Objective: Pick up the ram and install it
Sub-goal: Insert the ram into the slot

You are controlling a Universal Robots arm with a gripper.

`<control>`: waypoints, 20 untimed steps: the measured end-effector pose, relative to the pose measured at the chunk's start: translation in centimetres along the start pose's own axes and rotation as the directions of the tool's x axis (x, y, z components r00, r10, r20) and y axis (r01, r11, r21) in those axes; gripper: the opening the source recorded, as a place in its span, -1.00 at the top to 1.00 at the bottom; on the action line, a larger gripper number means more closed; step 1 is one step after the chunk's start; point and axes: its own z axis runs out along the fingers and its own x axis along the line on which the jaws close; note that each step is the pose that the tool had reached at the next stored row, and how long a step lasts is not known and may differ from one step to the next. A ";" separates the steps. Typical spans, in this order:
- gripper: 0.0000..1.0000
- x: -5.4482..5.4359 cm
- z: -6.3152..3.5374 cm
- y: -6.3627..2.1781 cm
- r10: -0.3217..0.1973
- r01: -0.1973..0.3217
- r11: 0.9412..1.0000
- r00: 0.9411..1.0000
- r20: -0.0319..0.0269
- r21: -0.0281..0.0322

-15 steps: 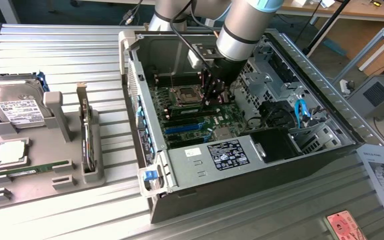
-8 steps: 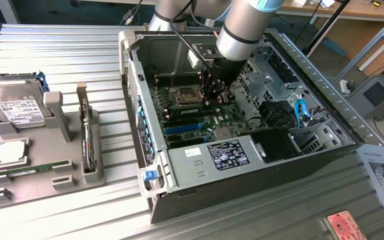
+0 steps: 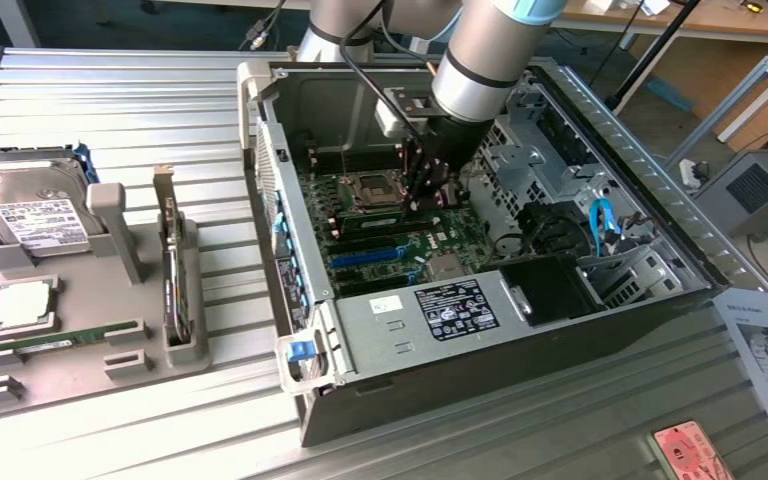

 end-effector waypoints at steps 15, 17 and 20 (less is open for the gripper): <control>0.76 0.0 -0.11 0.38 0.001 -0.001 1.000 1.000 0.000 -0.003; 0.76 0.0 -0.10 0.31 0.001 -0.001 1.000 1.000 0.001 -0.023; 0.76 0.1 -0.13 0.12 0.001 -0.001 0.999 1.000 0.001 -0.045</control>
